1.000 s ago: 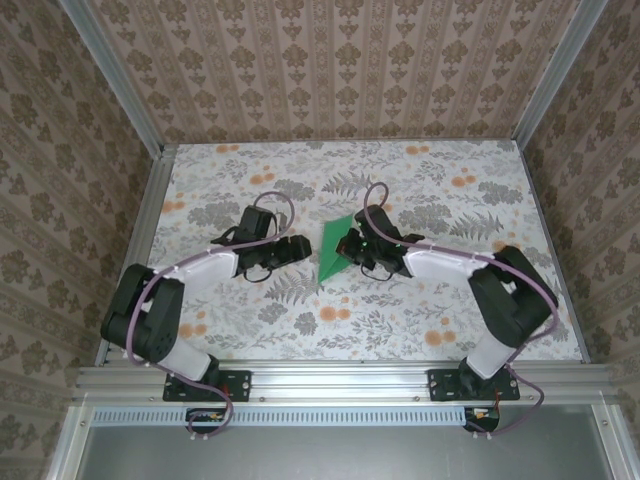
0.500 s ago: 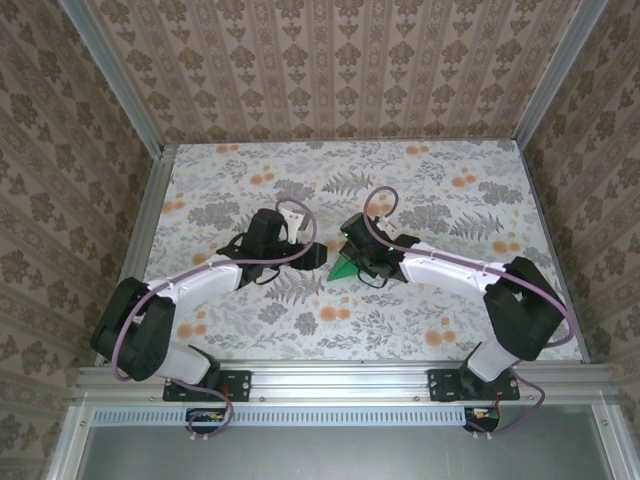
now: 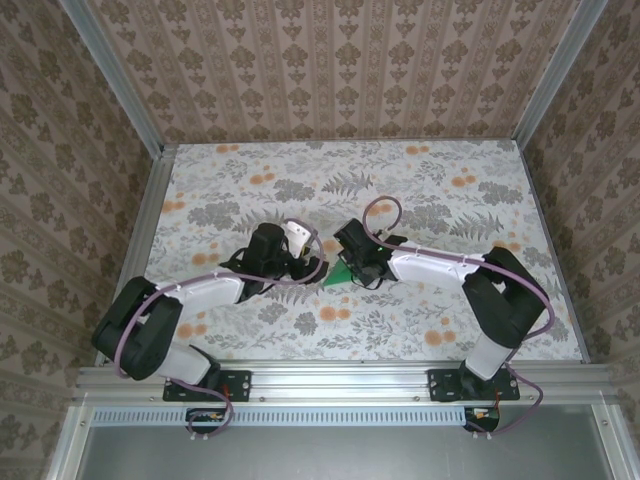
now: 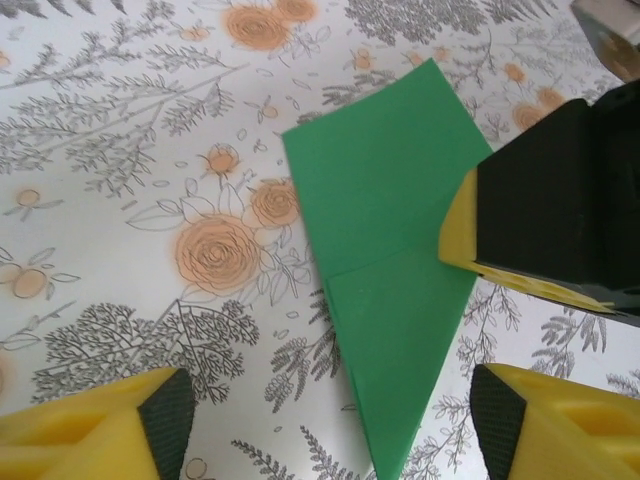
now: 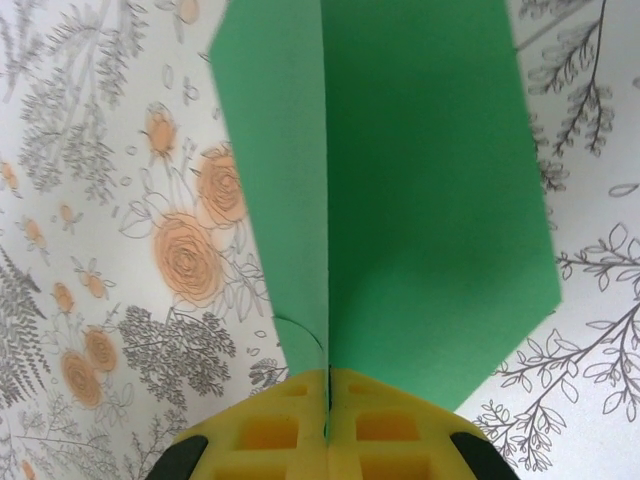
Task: Fold a paper plane with a square sheet of paper (pick it up from the middle)
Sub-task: Fourth fold the wing at the center of the table.
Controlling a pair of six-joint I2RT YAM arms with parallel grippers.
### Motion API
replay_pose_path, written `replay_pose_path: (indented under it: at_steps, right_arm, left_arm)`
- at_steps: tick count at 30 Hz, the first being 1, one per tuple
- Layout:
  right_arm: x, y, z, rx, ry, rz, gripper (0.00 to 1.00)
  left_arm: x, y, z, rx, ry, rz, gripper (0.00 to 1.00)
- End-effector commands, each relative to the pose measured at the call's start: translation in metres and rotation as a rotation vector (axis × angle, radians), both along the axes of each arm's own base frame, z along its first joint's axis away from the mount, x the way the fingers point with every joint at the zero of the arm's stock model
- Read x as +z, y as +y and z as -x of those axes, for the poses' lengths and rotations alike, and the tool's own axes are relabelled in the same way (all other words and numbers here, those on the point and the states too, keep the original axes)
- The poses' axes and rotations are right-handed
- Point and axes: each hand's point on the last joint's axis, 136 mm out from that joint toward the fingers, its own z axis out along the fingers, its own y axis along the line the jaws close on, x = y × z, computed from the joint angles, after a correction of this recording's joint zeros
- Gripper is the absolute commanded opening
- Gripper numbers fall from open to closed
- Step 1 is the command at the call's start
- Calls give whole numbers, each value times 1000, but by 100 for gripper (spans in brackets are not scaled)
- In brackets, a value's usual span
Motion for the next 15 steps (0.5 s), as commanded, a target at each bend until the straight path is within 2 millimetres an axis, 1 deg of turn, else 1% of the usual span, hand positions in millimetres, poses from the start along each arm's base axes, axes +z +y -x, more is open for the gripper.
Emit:
replay_pose_path:
  at_steps: [1, 5, 8, 15]
  right_arm:
    - [-5, 14, -1, -27, 49, -82, 0]
    - [-5, 17, -2, -34, 62, -112, 0]
    - [-3, 19, -2, -40, 68, -137, 0]
    - [2, 24, -2, -41, 75, -183, 0]
  left_arm:
    - [-3, -13, 11, -112, -67, 27, 69]
    - [-12, -19, 19, -155, -82, 42, 64]
    - [-23, -25, 24, -185, -72, 32, 58]
    - [-35, -30, 22, -191, -90, 23, 49]
